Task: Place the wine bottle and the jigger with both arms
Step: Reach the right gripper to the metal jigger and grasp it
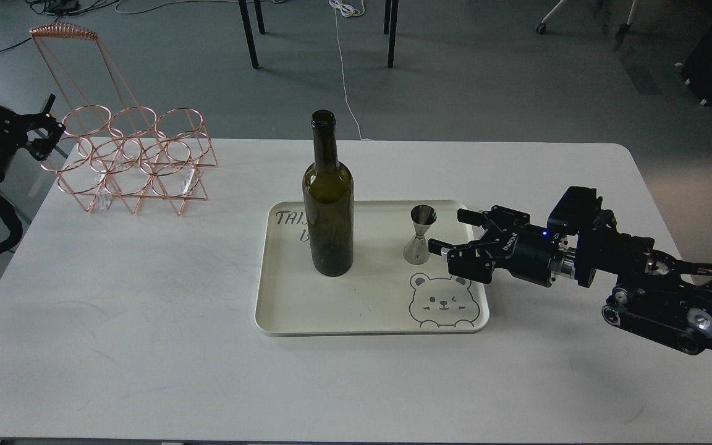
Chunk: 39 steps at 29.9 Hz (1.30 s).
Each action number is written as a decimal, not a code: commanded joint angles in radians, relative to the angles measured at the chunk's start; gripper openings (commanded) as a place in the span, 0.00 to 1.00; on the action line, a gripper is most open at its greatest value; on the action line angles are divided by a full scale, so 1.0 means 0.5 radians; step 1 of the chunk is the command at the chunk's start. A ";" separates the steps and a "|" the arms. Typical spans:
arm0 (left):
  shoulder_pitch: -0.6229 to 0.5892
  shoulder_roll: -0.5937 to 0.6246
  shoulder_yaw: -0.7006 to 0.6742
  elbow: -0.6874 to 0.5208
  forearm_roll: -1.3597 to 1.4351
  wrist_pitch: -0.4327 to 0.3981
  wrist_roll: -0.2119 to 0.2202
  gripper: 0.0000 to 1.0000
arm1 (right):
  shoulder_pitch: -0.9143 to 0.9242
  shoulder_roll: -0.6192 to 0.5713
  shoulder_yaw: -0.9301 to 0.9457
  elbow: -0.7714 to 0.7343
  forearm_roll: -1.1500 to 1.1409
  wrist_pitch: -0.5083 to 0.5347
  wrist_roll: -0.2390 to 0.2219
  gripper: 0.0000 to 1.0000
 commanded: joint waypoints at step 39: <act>-0.009 0.030 -0.007 0.017 0.046 0.000 -0.098 0.99 | 0.031 0.312 0.020 -0.494 0.014 -0.235 -0.022 0.13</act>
